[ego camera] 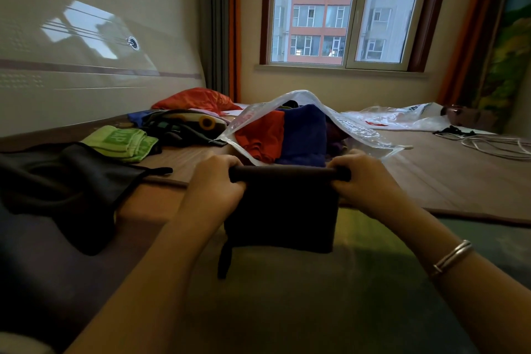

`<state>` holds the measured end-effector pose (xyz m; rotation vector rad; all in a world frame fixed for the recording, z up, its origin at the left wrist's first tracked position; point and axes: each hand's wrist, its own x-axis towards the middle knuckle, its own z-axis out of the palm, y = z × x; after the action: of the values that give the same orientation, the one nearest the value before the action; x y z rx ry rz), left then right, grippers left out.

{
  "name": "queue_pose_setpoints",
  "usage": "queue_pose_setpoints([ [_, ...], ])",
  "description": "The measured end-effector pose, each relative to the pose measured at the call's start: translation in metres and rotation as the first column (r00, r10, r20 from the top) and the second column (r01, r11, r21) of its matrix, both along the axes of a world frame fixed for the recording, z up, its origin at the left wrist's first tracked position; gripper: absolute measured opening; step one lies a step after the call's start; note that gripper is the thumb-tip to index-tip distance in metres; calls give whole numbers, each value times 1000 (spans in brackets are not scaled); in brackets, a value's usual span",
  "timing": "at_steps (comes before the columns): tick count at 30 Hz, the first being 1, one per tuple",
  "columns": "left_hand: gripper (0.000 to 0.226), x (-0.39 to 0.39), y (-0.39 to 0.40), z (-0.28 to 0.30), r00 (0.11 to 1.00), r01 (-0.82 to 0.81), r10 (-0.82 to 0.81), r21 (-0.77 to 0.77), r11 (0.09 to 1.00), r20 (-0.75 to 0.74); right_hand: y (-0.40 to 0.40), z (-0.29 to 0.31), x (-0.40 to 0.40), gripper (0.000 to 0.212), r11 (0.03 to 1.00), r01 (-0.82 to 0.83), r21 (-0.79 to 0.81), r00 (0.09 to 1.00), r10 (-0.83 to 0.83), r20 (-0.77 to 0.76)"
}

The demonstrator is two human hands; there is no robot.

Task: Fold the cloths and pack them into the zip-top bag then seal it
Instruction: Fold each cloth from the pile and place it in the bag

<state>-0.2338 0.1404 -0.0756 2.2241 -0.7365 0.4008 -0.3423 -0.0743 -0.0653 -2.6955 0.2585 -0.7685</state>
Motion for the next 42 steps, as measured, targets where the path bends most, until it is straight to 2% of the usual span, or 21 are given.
queue_pose_setpoints([
  [2,16,-1,-2,6,991,-61,64,-28,998,120,-5,6,5,3,986,110,-128,988,-94,123],
  [4,20,1,-10,14,988,-17,31,-99,995,150,-11,11,18,11,983,132,-128,977,-107,186],
  [6,13,5,-22,22,995,78,-64,-190,979,78,-16,16,36,15,997,65,44,988,-70,136],
  [8,10,12,-38,25,995,101,-104,-264,959,4,-20,19,58,15,939,29,343,999,-38,19],
  [11,13,30,-63,25,993,86,-104,-277,957,-51,-27,24,91,22,728,68,682,997,-29,-68],
  [13,17,44,-83,25,987,88,-118,-254,963,-105,-38,25,112,31,554,61,830,997,-79,-20],
  [14,20,52,-95,26,985,79,-113,-240,968,-131,-45,26,123,37,428,31,903,993,-113,20],
  [16,29,68,-118,28,983,42,-77,-206,978,-165,-60,25,143,42,227,-55,972,976,-194,101],
  [17,33,76,-130,29,982,28,-64,-199,980,-176,-67,25,152,41,179,-91,980,962,-240,133],
  [19,41,92,-153,28,977,18,-62,-212,977,-203,-85,23,168,40,146,-157,977,937,-291,194],
  [22,61,111,-184,17,977,0,-29,-135,991,-213,-117,16,191,40,261,-152,953,933,-280,226],
  [23,65,115,-192,11,978,8,-19,-52,999,-206,-125,14,198,43,331,-112,937,942,-265,206],
  [24,65,116,-198,1,981,28,-16,59,998,-192,-134,8,205,52,447,-29,894,949,-268,165],
  [25,62,117,-201,-8,986,46,-15,184,982,-166,-141,3,210,70,611,64,789,955,-267,129],
  [26,60,118,-202,-20,991,58,-17,306,950,-135,-145,-5,215,89,786,141,602,965,-245,93],
  [27,59,119,-201,-30,994,63,-19,411,910,-109,-144,-14,218,103,905,172,389,978,-205,46],
  [28,59,121,-199,-40,995,65,-18,489,870,-101,-142,-26,220,113,963,189,190,981,-192,-3],
  [30,58,125,-194,-53,992,78,-4,575,814,-128,-139,-44,221,117,966,254,-54,956,-259,-141],
  [31,57,125,-192,-57,988,95,-1,600,795,-155,-135,-47,217,113,951,290,-111,929,-308,-205],
  [34,54,123,-188,-62,984,126,-9,650,750,-180,-137,-44,225,106,928,340,-153,881,-371,-294],
  [42,53,124,-184,-71,992,103,-14,716,691,-129,-147,-41,285,106,889,408,-207,827,-456,-329],
])
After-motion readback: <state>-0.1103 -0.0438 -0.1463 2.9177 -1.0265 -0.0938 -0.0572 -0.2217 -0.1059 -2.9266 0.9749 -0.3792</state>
